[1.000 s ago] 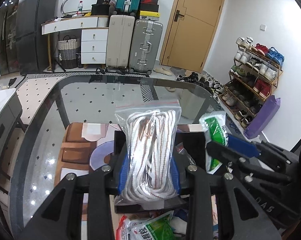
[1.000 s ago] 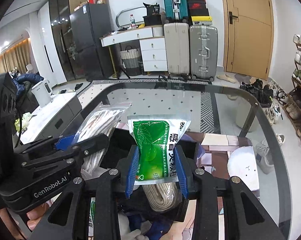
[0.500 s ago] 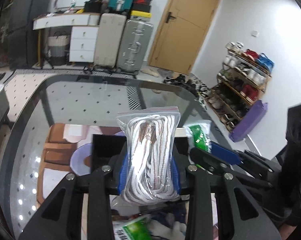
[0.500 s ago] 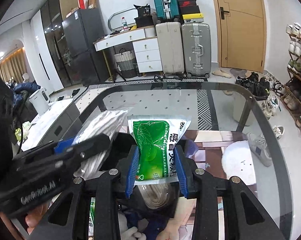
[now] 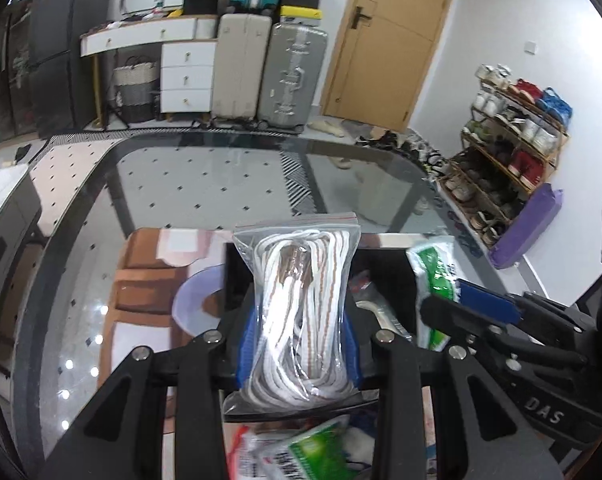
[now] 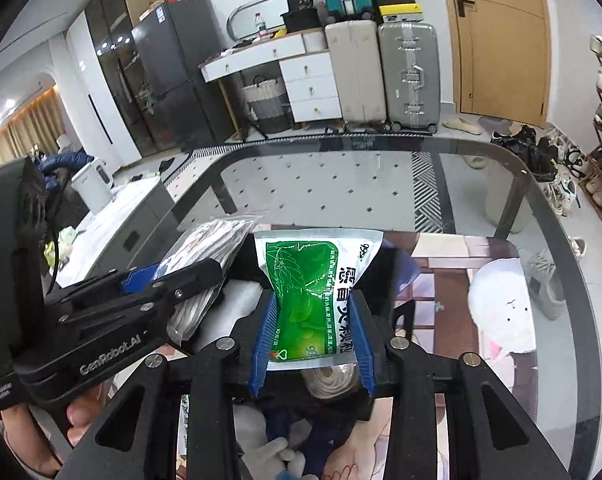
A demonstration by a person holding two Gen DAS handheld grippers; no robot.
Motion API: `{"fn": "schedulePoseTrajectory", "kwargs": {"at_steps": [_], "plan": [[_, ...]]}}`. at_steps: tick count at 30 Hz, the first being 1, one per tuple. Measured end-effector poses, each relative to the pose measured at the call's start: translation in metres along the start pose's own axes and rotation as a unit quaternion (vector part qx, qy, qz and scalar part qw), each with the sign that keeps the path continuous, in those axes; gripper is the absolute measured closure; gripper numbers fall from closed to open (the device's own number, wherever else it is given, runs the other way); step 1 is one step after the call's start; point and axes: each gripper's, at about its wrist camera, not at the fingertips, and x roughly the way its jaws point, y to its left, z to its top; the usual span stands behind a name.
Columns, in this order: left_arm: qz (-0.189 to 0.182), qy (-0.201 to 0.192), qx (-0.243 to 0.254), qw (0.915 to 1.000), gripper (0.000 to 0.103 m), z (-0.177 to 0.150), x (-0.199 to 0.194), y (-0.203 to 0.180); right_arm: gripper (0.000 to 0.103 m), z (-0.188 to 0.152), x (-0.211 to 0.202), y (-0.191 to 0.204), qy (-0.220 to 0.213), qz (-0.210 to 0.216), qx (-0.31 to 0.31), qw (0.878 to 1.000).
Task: Organize soft objects
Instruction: 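Carry the cables and packet over the black box and release them inside, then withdraw both grippers and reach the right gripper toward the white plush toy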
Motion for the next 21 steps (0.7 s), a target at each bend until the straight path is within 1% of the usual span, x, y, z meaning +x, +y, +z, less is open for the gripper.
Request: {"fn": "schedulePoseTrajectory", "kwargs": {"at_steps": [3, 5, 9, 12, 14, 15, 19, 21], "plan": [[0.006, 0.015, 0.011, 0.9998, 0.069, -0.008, 0.009, 0.000, 0.068, -0.001, 0.004, 0.003, 0.007, -0.002, -0.005, 1.000], [0.013, 0.011, 0.026, 0.9995, 0.069, -0.011, 0.007, -0.007, 0.068, -0.001, 0.004, 0.004, 0.008, -0.003, -0.005, 1.000], [0.010, 0.011, 0.023, 0.9996, 0.069, -0.012, 0.006, -0.008, 0.068, -0.004, 0.005, 0.006, 0.014, -0.004, -0.009, 1.000], [0.018, 0.013, 0.041, 0.9989, 0.068, -0.014, 0.007, -0.012, 0.067, -0.005, 0.009, 0.007, 0.021, -0.003, -0.016, 1.000], [0.017, 0.011, 0.043, 0.9989, 0.068, -0.014, 0.007, -0.012, 0.066, -0.005, 0.010, 0.006, 0.023, -0.001, -0.016, 1.000], [0.016, 0.011, 0.041, 0.9990, 0.068, -0.014, 0.007, -0.011, 0.065, -0.005, 0.011, 0.005, 0.023, -0.001, -0.016, 1.000], [0.011, 0.022, 0.029, 0.9993, 0.065, -0.013, 0.009, -0.008, 0.056, -0.005, 0.011, 0.004, 0.022, 0.001, -0.020, 1.000], [0.009, 0.027, 0.024, 0.9993, 0.064, -0.013, 0.008, -0.008, 0.054, -0.005, 0.009, 0.002, 0.020, 0.002, -0.018, 1.000]]}}
